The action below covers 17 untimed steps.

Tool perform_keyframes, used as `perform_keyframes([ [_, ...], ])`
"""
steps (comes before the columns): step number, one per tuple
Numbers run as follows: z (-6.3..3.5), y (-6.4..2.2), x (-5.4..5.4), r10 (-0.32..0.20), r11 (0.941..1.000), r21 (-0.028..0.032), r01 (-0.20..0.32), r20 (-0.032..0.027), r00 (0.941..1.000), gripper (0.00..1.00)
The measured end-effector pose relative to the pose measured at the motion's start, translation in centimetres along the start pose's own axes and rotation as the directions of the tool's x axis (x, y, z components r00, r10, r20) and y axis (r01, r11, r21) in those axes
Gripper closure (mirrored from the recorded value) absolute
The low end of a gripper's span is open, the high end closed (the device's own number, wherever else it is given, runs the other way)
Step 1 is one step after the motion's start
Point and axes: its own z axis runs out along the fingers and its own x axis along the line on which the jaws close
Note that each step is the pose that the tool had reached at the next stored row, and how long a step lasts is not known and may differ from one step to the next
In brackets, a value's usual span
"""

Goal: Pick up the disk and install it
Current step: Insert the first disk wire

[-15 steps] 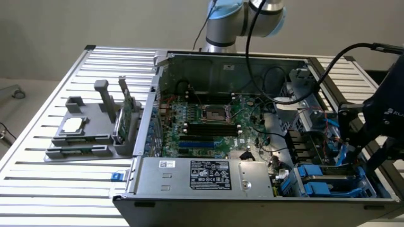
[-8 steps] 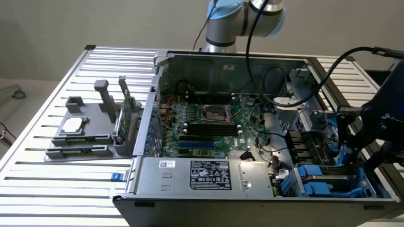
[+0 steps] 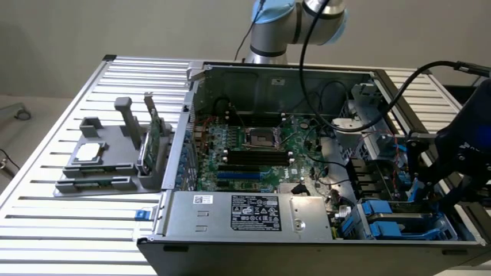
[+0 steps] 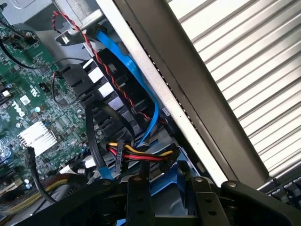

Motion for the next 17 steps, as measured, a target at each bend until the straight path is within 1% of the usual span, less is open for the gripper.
perform_keyframes([
  [5, 0.10, -0.06, -0.04, 0.038, 0.9993, 0.0000, -0.038, -0.0032, 0.9993, 0.63],
  [11, 0.11, -0.13, -0.09, 0.087, 0.9962, 0.0008, -0.087, -0.0069, 0.9962, 0.63],
  [17, 0.14, -0.48, -0.34, 0.115, 0.9934, 0.0004, -0.115, -0.0097, 0.9934, 0.63],
])
